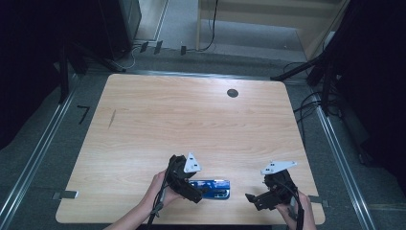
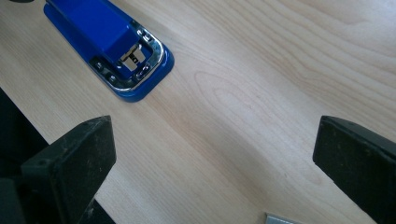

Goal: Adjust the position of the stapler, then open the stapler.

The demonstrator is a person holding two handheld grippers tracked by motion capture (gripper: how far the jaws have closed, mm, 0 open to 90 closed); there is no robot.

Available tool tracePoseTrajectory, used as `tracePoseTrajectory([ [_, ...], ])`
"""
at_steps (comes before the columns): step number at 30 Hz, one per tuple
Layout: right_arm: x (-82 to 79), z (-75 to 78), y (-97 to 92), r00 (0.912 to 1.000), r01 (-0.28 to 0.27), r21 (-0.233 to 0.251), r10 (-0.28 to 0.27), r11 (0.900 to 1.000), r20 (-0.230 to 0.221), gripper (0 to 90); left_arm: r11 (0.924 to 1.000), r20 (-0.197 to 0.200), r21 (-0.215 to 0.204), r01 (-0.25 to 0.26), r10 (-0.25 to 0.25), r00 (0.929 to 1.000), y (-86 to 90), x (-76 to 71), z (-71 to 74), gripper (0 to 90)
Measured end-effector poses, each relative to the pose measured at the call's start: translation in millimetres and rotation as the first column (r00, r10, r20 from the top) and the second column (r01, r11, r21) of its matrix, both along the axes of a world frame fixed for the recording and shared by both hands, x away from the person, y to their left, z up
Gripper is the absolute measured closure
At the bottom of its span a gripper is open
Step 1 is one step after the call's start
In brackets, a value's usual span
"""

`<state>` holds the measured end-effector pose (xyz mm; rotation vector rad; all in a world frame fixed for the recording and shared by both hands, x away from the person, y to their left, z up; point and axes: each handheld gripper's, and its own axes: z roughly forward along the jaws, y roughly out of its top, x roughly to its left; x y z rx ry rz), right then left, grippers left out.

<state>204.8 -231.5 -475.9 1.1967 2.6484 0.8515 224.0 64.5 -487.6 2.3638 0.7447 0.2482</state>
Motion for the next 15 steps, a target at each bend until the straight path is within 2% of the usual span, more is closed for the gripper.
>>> tracePoseTrajectory([
  [5, 3.2, -1.4, 1.8, 1.0, -0.007, -0.042, 0.007, 0.9991, 0.001, 0.0, 0.9996, -0.011, 0.005, 0.027, -0.027, 0.9996, -10.4, -0.4, -2.0, 0.0],
  [7, 3.8, -1.4, 1.6, 1.0, -0.004, -0.042, 0.004, 0.9991, 0.0, 0.0, 0.9995, -0.009, 0.005, 0.03, -0.03, 0.9995, -12.1, -1.0, -2.3, 0.0],
  [9, 4.2, -1.5, 0.8, 1.0, -0.002, -0.041, 0.002, 0.9991, -0.003, 0.2, 0.9983, -0.011, 0.012, 0.057, -0.057, 0.9983, -17.5, -3.3, -2.0, 0.0],
  [15, 3.8, -2.0, -0.3, 1.0, -0.001, -0.042, 0.001, 0.9991, -0.005, 0.9, 0.9972, -0.025, 0.003, 0.075, -0.075, 0.9969, -19.8, -2.9, -2.4, 0.0],
])
